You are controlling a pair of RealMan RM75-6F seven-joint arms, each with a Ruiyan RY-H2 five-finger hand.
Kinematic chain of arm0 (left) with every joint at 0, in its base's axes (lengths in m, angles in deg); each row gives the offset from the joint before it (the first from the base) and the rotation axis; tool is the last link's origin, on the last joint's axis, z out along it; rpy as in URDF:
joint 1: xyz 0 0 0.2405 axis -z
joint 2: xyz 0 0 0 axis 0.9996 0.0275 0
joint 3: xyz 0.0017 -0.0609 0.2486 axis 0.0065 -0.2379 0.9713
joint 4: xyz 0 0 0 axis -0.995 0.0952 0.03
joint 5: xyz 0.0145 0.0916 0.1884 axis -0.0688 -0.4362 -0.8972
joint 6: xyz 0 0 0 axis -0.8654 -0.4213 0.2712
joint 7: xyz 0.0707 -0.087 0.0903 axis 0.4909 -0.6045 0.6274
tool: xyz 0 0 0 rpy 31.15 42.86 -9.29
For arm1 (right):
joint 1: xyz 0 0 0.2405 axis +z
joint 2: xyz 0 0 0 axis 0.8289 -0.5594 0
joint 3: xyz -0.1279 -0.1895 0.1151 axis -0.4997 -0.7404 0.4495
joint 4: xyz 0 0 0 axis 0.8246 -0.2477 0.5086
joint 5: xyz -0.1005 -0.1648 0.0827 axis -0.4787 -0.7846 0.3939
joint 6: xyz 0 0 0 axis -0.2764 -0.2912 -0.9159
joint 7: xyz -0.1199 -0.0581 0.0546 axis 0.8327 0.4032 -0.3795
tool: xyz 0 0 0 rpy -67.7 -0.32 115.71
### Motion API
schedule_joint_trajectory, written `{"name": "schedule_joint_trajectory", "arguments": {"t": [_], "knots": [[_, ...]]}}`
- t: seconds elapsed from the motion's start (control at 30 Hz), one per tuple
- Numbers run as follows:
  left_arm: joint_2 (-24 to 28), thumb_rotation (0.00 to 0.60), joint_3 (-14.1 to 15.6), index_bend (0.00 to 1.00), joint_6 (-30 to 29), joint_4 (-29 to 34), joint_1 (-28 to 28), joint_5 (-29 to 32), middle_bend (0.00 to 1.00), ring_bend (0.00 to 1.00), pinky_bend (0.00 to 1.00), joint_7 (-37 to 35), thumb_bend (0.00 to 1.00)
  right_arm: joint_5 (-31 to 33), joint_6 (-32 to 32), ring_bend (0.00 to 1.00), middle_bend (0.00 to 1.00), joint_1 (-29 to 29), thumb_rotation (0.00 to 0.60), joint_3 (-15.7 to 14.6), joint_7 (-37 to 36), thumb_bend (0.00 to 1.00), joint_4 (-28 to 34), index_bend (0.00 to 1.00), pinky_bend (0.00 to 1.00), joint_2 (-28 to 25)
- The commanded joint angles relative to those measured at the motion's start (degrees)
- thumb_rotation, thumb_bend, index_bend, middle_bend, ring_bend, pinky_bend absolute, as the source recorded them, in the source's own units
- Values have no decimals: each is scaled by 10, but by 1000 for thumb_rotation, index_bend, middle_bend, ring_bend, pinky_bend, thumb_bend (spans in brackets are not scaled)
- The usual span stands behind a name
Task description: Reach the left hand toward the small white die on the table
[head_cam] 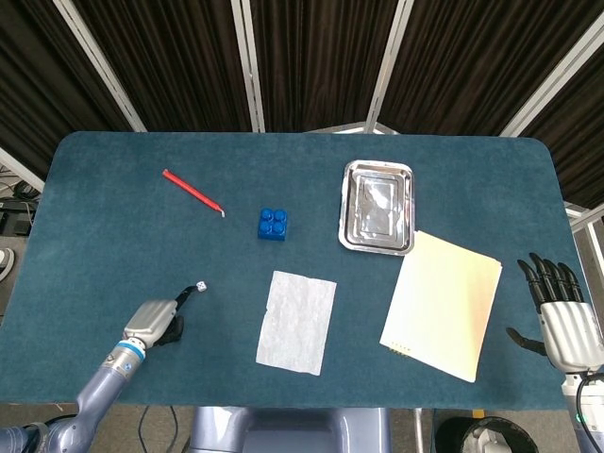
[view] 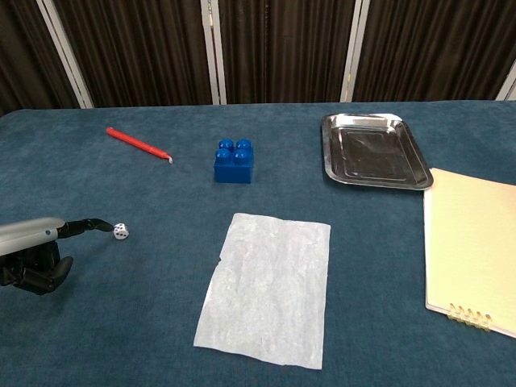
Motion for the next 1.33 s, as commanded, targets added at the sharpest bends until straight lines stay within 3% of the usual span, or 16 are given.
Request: {"name": "schedule_joint_trajectory", "arguments": {"t": [0.03, 0.2, 0.4, 0.67, 0.8, 0.83, 0.87, 0.9, 0.93, 0.97, 1.0, 1.03, 1.17, 1.33], "knots": [[3, 600, 3, 0, 2, 0, -2, 9, 1000, 974, 1000, -2, 865, 1, 0, 0, 0, 0, 600, 0, -1, 0, 0, 0, 0, 0], [24, 600, 7, 0, 32, 4, -1, 25, 1000, 973, 1000, -28, 863, -2, 2, 0, 0, -1, 600, -1, -2, 0, 2, 0, 0, -2], [44, 600, 8, 0, 7, 14, -23, 4, 1000, 968, 1000, -65, 864, -7, 5, 0, 0, -1, 600, -2, -3, 0, 5, 0, 0, -3], [86, 600, -2, 0, -98, 54, -72, -74, 1000, 966, 1000, -113, 864, -13, 9, 0, 0, -1, 600, -3, -10, 0, 8, 0, 0, -7], [121, 600, -17, 0, -187, 92, -98, -119, 972, 927, 1000, -104, 854, -20, 14, 0, 0, -1, 600, -3, -15, 0, 13, 0, 0, -10], [130, 600, -21, 0, -214, 103, -107, -133, 909, 857, 971, -96, 774, -22, 16, 0, 0, -2, 600, -4, -16, 0, 13, 0, 0, -11], [135, 600, -22, 0, -231, 108, -112, -144, 768, 708, 821, -92, 595, -23, 16, 0, 0, -2, 600, -4, -18, 0, 14, 0, 0, -12], [142, 600, -23, 0, -258, 110, -121, -166, 625, 552, 643, -88, 437, -24, 17, 0, 0, -2, 600, -5, -19, 0, 14, 0, 0, -12], [146, 600, -23, 0, -276, 109, -127, -183, 367, 301, 345, -88, 205, -25, 17, 0, 0, -2, 600, -5, -20, 0, 14, 0, 0, -13], [154, 600, -17, 0, -294, 106, -136, -206, 152, 106, 106, -93, 58, -26, 17, 0, 0, -2, 600, -5, -20, 0, 15, 0, 0, -13], [161, 600, -11, 0, -303, 102, -143, -222, 58, 27, 23, -100, 14, -27, 17, 0, 0, -2, 600, -6, -21, 0, 16, 0, 0, -14], [169, 600, -7, 0, -312, 98, -150, -233, 1, 0, 0, -103, 0, -28, 18, 0, 0, -2, 600, -6, -20, 0, 16, 0, 0, -14], [182, 600, 2, 0, -350, 80, -175, -260, 0, 0, 0, -100, 0, -32, 22, 0, 0, -4, 600, -8, -20, 0, 16, 0, 0, -15], [184, 600, 6, 0, -348, 62, -185, -266, 0, 0, 0, -115, 0, -27, 24, 0, 0, -7, 600, -8, -26, 0, 11, 0, 0, -16]]}}
